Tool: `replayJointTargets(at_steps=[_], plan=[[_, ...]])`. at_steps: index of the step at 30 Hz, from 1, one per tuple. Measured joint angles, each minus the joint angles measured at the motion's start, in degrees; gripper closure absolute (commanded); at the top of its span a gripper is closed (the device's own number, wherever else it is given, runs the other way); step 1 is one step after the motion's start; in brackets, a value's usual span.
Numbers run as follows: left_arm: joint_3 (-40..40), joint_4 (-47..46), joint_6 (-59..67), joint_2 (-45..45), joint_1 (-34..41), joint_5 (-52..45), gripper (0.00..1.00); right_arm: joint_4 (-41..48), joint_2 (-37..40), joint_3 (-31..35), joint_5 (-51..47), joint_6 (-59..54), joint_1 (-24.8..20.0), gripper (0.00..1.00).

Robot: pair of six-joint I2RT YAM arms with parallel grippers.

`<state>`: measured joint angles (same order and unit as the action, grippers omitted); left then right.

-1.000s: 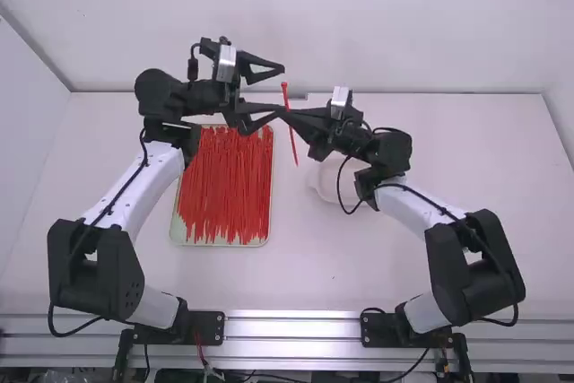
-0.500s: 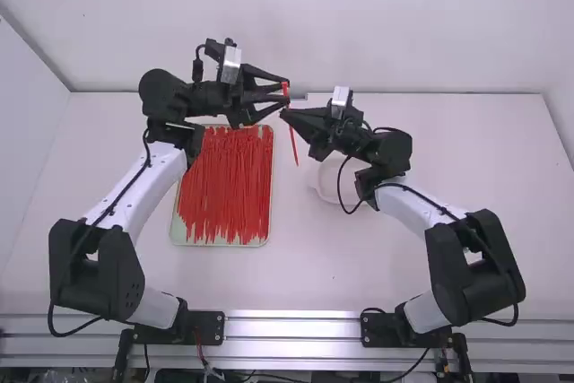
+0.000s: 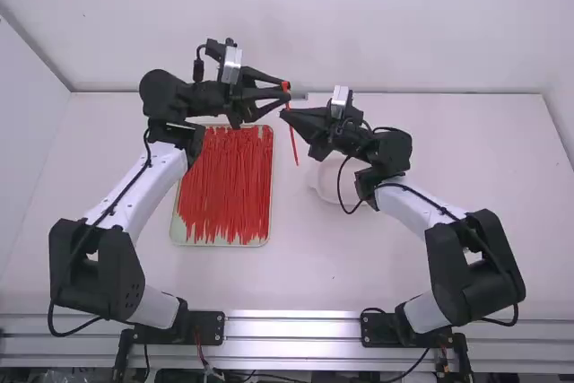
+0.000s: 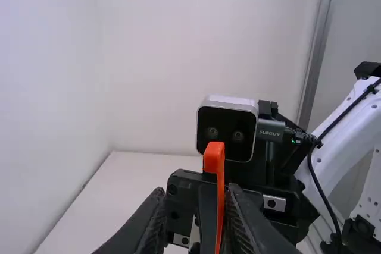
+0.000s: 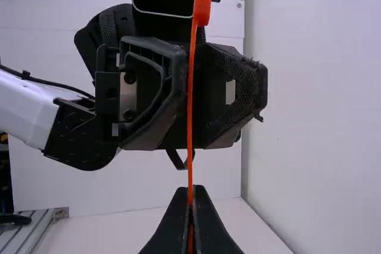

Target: Fasten the cable tie

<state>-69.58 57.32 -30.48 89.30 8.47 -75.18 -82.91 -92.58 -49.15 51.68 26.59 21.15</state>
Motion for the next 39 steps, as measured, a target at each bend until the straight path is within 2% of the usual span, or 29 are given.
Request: replayJointTargets(at_steps=[4,13,15,16,18,21,26,27,28,35,37,38,39], plan=[[0.00,-0.02,-0.02,0.00,0.00,0.44,0.78,0.00,0.00,0.00,0.00,-0.02,0.00,1.00],[0.00,2.05,-1.53,0.00,0.04,0.83,0.78,1.01,0.00,0.00,0.00,-0.17,0.00,1.00],[0.00,2.64,-2.08,0.00,0.07,0.83,0.88,1.03,0.00,0.00,0.17,-0.55,0.00,1.00],[0.00,2.64,-2.16,0.00,0.07,0.83,0.89,1.03,0.00,0.00,0.22,-0.66,0.00,1.00],[0.00,2.51,-2.19,0.00,0.07,0.83,0.89,1.01,0.00,0.00,0.22,-0.81,0.00,1.00],[0.00,2.23,-2.43,0.00,0.07,0.83,0.84,1.03,0.00,0.00,0.24,-1.09,-0.04,1.00],[0.00,2.12,-2.75,0.00,0.07,0.83,0.83,0.94,0.00,0.00,-0.04,-1.27,-0.04,1.00],[0.00,2.12,-2.75,0.00,0.04,0.83,0.87,0.79,0.00,0.00,-0.02,-1.29,-0.04,1.00],[0.00,2.12,-2.75,0.00,0.07,0.83,0.96,0.72,0.00,0.00,-0.04,-1.29,-0.04,1.00],[0.00,0.70,-2.78,0.00,0.28,1.44,0.98,0.79,-0.13,0.00,-0.42,-1.29,-0.04,1.00],[0.00,-0.76,-2.75,0.00,0.31,2.01,0.98,0.81,-0.39,0.00,-0.44,-1.18,-0.04,0.83],[0.00,-1.14,-2.71,0.00,0.31,2.12,0.98,0.85,-0.50,0.00,-0.46,-1.05,-0.04,0.70],[0.00,-1.46,-2.60,0.00,0.31,2.19,0.98,0.81,-0.59,0.00,-0.48,-1.18,-0.04,0.50]])
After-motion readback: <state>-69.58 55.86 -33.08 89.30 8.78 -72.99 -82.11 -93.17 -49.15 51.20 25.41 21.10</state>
